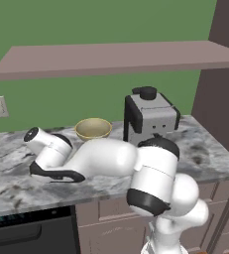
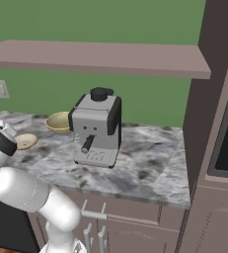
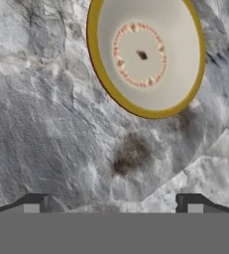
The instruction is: Pick up the bowls on the counter and stack them on top of one another in the open cabinet. Place the smaller bowl on top of the larger bowl.
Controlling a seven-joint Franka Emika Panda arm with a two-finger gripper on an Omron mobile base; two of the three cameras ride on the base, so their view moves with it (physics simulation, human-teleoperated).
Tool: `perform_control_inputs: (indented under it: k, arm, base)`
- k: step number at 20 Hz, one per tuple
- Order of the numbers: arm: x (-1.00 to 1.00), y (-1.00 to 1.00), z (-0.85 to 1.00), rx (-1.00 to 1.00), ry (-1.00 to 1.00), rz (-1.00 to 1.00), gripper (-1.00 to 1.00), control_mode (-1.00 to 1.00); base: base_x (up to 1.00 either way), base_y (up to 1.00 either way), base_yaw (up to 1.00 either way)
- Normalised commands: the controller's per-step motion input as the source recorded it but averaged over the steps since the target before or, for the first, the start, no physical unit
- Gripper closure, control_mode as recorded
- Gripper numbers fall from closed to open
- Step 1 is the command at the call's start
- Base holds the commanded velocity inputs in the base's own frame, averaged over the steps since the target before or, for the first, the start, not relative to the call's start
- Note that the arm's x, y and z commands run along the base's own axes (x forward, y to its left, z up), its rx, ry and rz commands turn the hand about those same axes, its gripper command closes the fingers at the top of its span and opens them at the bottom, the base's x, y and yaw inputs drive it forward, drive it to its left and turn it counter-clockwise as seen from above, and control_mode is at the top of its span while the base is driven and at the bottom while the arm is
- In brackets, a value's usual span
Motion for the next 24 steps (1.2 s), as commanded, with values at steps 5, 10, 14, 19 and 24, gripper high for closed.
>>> perform_control_inputs:
  k: [5, 10, 14, 19, 24]
  arm:
    - [0.19, 0.05, -0.17, -0.01, 0.01, 0.03, -1.00, -1.00]
    - [0.20, 0.08, -0.18, -0.01, 0.01, 0.03, -1.00, -1.00]
    - [0.16, 0.09, -0.23, -0.01, 0.01, 0.03, -1.00, -1.00]
    - [0.18, 0.08, -0.17, 0.00, 0.01, 0.04, -1.00, -1.00]
    - [0.19, 0.06, -0.15, 0.00, 0.00, 0.05, -1.00, -1.00]
  base:
    - [0.00, 0.00, 0.00]
    - [0.00, 0.00, 0.00]
    - [0.00, 0.00, 0.00]
    - [0.00, 0.00, 0.00]
    - [0.00, 0.00, 0.00]
